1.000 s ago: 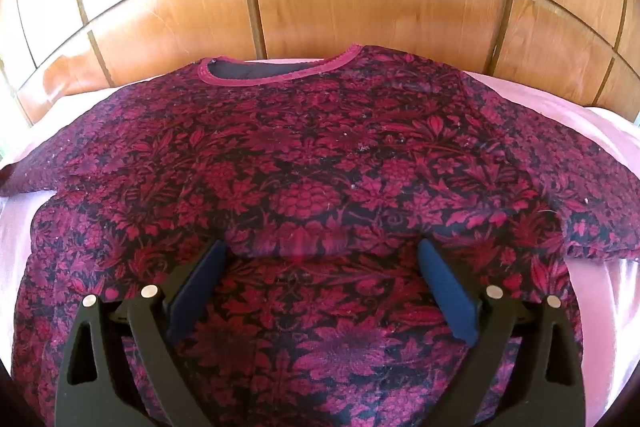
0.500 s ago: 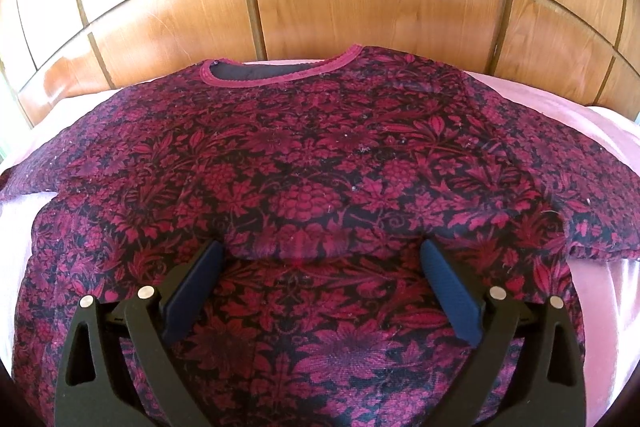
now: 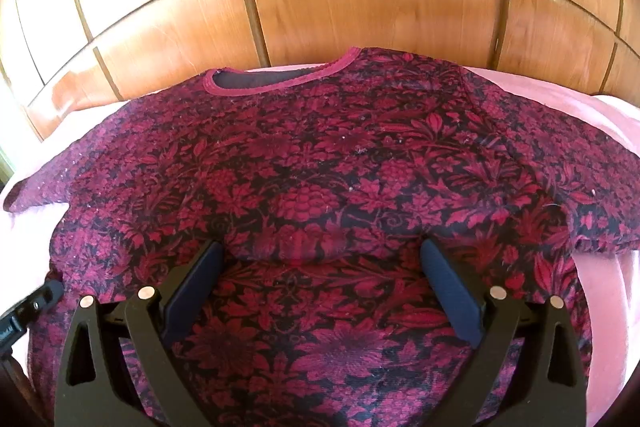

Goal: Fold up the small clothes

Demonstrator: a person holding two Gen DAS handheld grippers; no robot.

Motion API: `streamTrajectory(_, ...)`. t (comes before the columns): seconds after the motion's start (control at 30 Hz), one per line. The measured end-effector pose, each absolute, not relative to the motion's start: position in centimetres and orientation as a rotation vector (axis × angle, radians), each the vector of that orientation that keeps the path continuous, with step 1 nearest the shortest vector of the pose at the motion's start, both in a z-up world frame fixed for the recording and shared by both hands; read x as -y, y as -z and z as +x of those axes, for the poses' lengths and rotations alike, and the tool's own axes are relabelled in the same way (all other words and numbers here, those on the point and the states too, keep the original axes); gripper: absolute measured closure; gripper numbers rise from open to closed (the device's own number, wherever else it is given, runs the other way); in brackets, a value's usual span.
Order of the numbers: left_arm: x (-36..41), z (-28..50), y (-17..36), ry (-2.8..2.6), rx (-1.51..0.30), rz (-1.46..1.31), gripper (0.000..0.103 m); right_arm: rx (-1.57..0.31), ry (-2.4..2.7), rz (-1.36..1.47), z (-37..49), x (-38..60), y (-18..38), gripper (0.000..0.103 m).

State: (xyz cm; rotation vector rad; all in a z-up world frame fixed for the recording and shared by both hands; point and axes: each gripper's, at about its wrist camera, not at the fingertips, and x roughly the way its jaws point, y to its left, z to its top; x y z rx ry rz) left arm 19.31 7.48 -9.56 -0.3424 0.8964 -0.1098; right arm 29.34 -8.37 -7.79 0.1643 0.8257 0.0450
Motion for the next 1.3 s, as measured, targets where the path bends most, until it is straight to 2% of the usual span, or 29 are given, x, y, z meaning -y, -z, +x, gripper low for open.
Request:
streamTrajectory(0.13,-6.2,18.9,9.6,0.074,-0.873,-0.246,0.091,-0.841,-0.048,0.189,28.7,8.8,7.3,0.006)
streamTrajectory(0.27,-6.5,19.1,9.6,0.087,-0.87,-0.274,0.091,-0.811,-0.08,0.358,25.5,13.1,5.3,0.025)
streamTrajectory(0.33,-6.7,19.2,9.7,0.095,-0.87,-0.296,0.091,-0.771,-0.042,0.449,23.8,16.7,4.5,0.028)
streamTrajectory(0.5,-6.7,19.2,9.7,0.098,-0.867,-0.301,0.091,-0.64,0.168,0.779,18.2,31.1,4.0,0.044)
streamTrajectory(0.73,-7.0,19.1,9.8,0.109,-0.865,-0.322,0.091,-0.557,0.47,1.071,14.1,45.9,7.6,0.052)
streamTrajectory(0.9,-6.8,19.2,9.8,0.107,-0.867,-0.323,0.091,-0.548,0.493,1.213,14.4,50.3,10.3,0.056)
streamTrajectory(0.97,-6.8,19.2,9.8,0.107,-0.867,-0.326,0.091,-0.55,0.503,1.233,14.8,51.1,10.9,0.062)
streamTrajectory(1.07,-6.9,19.2,9.8,0.107,-0.867,-0.329,0.091,-0.593,0.527,1.188,15.8,51.9,10.8,0.084)
streamTrajectory(1.1,-6.9,19.2,9.8,0.107,-0.867,-0.332,0.091,-0.61,0.538,1.158,16.1,51.8,10.5,0.088)
streamTrajectory(1.3,-7.1,19.3,9.9,0.118,-0.866,-0.362,0.091,-0.561,0.471,0.907,17.6,47.7,3.6,0.092)
